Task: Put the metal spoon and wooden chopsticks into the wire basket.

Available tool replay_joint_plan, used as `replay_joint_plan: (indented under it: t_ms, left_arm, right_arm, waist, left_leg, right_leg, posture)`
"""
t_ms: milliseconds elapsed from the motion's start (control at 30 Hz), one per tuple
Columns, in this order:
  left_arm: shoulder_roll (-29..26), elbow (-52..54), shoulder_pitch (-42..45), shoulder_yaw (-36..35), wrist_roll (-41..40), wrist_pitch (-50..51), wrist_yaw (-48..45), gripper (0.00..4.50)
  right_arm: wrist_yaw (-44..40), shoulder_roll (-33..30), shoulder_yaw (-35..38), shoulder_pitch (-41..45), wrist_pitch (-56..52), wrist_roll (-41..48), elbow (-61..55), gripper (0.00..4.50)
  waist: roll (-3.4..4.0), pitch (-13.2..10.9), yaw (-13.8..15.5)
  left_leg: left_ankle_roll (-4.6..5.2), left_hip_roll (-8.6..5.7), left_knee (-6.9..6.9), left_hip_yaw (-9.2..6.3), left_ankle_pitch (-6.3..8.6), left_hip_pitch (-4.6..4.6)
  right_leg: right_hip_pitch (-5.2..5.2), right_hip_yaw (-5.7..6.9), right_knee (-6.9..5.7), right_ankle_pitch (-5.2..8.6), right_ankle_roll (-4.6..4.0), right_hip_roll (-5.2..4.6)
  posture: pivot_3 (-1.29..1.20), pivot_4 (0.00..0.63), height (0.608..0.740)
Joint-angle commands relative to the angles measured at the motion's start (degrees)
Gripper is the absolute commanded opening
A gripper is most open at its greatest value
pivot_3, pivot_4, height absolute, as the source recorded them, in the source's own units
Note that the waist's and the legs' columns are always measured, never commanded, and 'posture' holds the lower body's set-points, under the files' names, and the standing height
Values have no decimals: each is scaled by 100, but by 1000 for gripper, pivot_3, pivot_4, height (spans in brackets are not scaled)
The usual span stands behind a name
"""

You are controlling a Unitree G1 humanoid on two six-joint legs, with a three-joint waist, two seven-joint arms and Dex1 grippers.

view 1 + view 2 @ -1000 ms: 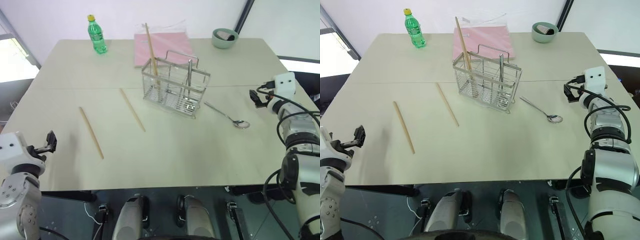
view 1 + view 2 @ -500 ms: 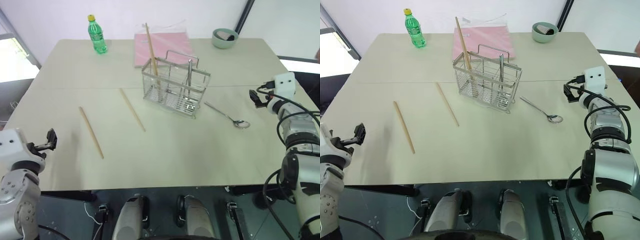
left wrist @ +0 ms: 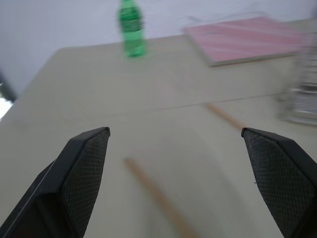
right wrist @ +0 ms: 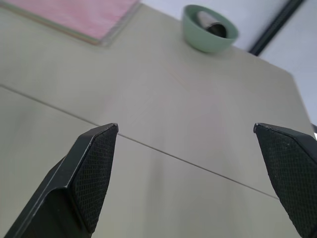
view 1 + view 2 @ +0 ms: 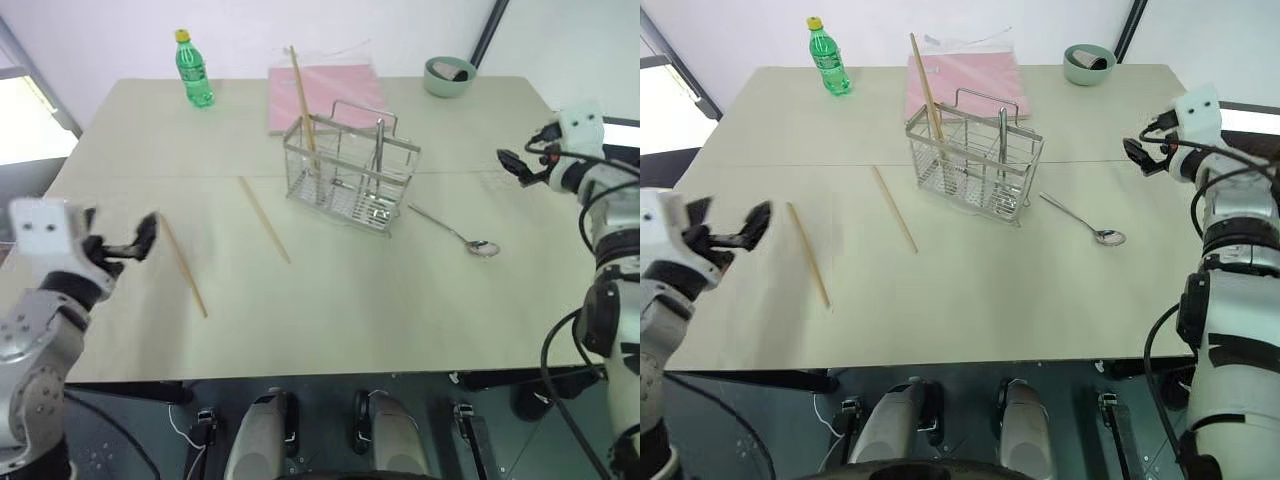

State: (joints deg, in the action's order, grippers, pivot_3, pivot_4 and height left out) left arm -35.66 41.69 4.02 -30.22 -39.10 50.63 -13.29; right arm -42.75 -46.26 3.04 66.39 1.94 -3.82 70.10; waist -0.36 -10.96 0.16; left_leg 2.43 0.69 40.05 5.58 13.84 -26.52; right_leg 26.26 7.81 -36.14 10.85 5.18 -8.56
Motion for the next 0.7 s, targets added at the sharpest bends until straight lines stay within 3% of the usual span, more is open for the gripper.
replay_joint_plan:
  t_ms: [33,167,367,700]
  left_arm:
    - [-534,201,522,528,-743,263,-785,4471]
    - [-1022,148,1089,1429,-1221,337,-1758,4471]
    - [-1291,-84,1720,2439,-1005,98,-2486,4471]
    - [-1188,-374,2022,2716,-668,-163,-2641,4471]
  right_arm:
    - [-979,-106,-594,340,-354,-494,-50,4500]
    - [-1996,-5,-1029,361,-404,-726,-118,4500]
    - [-2627,166,-1195,310,-920,-745,-189,4500]
    - [-2746,499,-1267,35,-1493,-801,-255,4500]
  waist:
    - [1,-1,3]
    - [4,-3,-7]
    - [9,-5,-91]
    - [10,-6,-85]
  left_leg:
    - [0,0,-1,-1,0,1]
    - [-2,-3,-1,2,-2,0]
    - [-8,-5,-4,3,-7,0]
    - [-12,-4,-5,3,-9,3]
  right_leg:
    - [0,0,1,0,-1,1]
    - [0,-1,1,-2,4,0]
    - [0,-1,-3,-3,5,2]
    - [-3,-1,-4,-3,6,2]
  posture:
    - [0,150,692]
    - [0,150,692]
    - [0,150,692]
    - [0,150,692]
